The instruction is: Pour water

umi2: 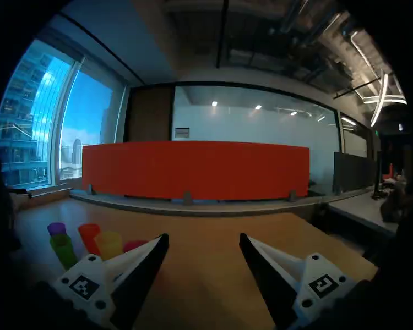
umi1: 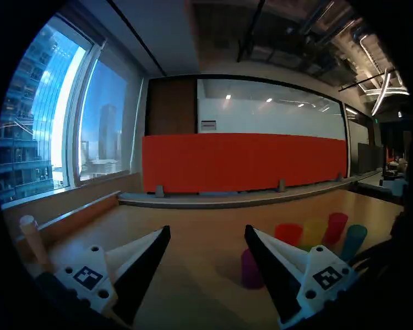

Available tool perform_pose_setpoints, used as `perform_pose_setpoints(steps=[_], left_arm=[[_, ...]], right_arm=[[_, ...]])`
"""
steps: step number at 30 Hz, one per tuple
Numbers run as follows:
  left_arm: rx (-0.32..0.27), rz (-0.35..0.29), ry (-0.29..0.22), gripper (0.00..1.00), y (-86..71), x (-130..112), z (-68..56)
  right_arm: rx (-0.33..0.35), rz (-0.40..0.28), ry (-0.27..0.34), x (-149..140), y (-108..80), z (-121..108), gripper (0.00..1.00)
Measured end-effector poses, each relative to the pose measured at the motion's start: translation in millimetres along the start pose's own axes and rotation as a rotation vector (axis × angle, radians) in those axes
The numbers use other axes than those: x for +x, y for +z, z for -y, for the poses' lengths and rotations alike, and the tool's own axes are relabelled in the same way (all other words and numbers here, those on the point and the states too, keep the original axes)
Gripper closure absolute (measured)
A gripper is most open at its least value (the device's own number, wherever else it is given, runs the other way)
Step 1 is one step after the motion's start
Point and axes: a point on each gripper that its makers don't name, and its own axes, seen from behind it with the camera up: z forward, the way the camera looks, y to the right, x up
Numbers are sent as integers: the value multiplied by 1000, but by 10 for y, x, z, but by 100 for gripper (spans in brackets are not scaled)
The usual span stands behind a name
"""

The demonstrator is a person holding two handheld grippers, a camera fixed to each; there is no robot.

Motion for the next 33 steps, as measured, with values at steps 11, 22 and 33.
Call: perform_pose_setpoints(steps=[11, 22, 33], left_arm=[[-67, 1, 11, 0, 110, 707, -134], [-116, -21, 2, 0, 204, 1369, -194], [-241, -11, -22, 0, 192, 1617, -414]], right_arm=[[33, 12, 1, 495, 46, 63, 1], [71, 11, 34, 1047, 73, 94, 1], [121, 22, 38, 1190, 70, 143, 1]])
